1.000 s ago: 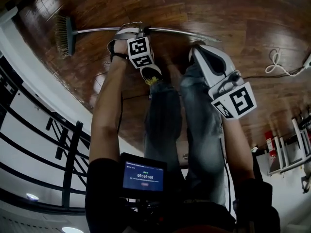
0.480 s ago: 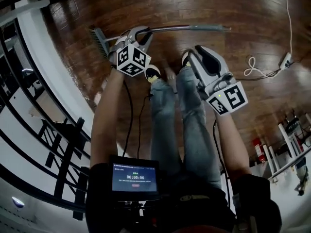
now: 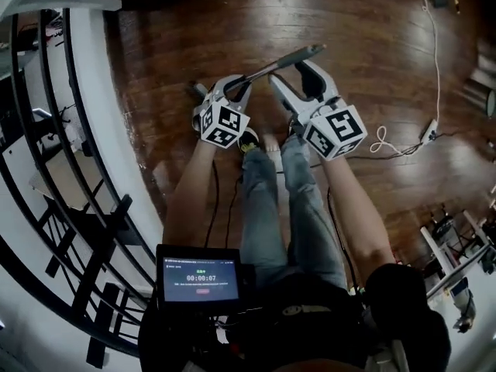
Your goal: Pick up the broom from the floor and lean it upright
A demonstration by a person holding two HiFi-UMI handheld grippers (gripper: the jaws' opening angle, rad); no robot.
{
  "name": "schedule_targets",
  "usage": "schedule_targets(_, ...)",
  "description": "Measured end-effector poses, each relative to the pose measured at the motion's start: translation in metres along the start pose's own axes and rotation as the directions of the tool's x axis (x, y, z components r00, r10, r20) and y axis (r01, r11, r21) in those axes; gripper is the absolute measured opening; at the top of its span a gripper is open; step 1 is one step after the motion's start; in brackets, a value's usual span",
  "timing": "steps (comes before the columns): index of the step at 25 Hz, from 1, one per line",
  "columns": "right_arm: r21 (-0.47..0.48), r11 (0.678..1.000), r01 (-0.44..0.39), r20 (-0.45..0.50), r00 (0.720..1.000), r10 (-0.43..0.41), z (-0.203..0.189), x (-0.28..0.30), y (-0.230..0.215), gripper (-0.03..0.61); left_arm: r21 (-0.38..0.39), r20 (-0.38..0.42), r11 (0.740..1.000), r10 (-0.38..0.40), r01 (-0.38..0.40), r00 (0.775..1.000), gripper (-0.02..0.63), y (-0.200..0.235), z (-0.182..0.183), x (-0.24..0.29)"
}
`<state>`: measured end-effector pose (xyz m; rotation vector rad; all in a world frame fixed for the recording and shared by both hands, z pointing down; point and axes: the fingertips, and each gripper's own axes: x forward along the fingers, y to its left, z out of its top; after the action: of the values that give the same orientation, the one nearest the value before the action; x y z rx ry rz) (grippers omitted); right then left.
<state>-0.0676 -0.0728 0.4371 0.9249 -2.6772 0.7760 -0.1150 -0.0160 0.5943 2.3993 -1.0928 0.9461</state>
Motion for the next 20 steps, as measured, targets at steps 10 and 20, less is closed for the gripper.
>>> schedule_targets(10, -0.232, 0.943, -0.240, -0.046, 0.971, 0.236, 0.036, 0.121, 0.069, 0.092, -0.286, 0.019, 0.940, 0.200, -0.186, 0.980, 0.094, 0.087, 0.028, -0.023)
schedule_targets(20, -0.173, 0.905, -0.390, -0.055, 0.921, 0.386, 0.121, 0.207, -0.027, 0.092, -0.338, -0.044, 0.889, 0.312, -0.308, 0.949, 0.092, 0.201, 0.103, 0.044)
